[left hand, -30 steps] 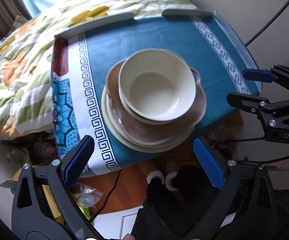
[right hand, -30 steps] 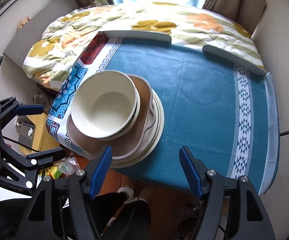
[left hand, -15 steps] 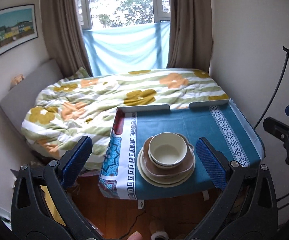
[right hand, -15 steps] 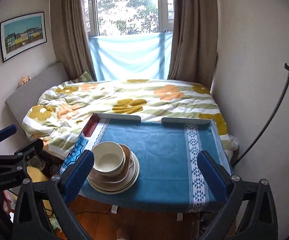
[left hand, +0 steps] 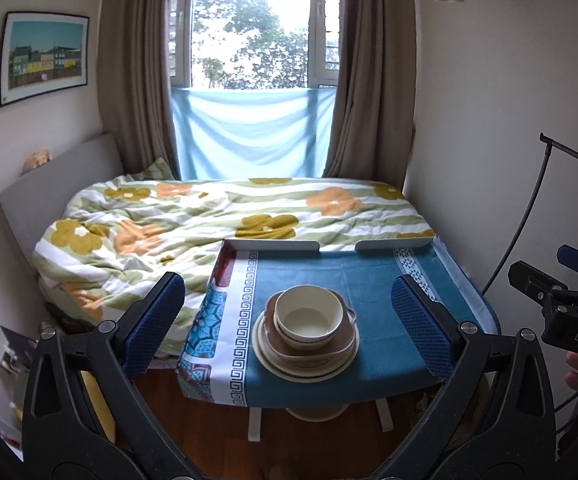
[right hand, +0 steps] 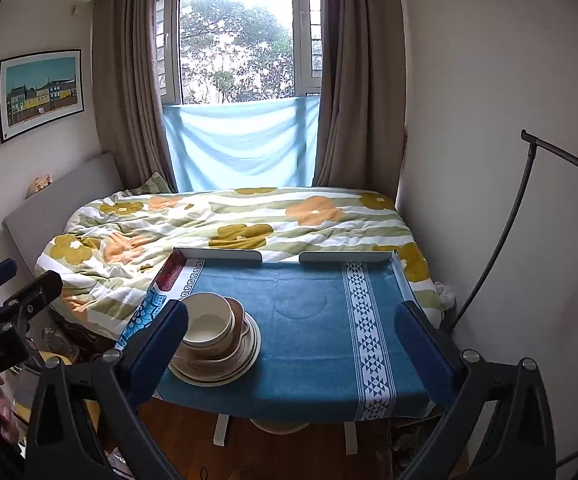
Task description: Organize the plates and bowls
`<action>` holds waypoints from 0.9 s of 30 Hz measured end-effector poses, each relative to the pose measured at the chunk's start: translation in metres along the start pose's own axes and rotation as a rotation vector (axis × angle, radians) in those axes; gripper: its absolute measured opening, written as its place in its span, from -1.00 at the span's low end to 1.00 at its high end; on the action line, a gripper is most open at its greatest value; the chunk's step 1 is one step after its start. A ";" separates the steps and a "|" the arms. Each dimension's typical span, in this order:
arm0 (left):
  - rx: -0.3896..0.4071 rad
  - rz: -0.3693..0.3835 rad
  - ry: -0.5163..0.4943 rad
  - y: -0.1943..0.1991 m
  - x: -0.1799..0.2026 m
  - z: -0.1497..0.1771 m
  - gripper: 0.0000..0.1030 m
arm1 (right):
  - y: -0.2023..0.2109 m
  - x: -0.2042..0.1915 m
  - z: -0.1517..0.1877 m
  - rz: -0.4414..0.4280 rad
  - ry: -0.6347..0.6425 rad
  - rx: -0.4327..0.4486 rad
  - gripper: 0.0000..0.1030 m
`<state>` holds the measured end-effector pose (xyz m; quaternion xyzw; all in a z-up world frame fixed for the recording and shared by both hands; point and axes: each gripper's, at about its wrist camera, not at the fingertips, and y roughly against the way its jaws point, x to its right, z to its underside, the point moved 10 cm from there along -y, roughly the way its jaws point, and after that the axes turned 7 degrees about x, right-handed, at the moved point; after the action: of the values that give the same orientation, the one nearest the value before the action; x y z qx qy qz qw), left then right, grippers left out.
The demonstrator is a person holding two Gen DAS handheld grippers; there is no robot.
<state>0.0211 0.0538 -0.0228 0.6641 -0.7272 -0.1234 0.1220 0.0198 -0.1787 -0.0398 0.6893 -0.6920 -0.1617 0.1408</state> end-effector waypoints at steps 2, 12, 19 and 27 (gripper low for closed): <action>0.011 -0.002 -0.002 0.004 0.001 -0.002 0.99 | 0.002 -0.001 -0.002 0.004 -0.002 0.009 0.99; 0.057 -0.010 -0.021 0.017 0.003 -0.012 0.99 | 0.010 -0.001 -0.007 0.011 0.003 0.035 0.99; 0.067 -0.017 -0.028 0.021 0.000 -0.016 0.99 | 0.011 -0.004 -0.010 0.012 0.002 0.049 0.99; 0.069 -0.025 -0.032 0.022 -0.002 -0.018 0.99 | 0.011 -0.006 -0.010 0.013 0.000 0.049 0.99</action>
<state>0.0070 0.0578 0.0019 0.6750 -0.7245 -0.1101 0.0859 0.0142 -0.1726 -0.0258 0.6879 -0.7004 -0.1435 0.1249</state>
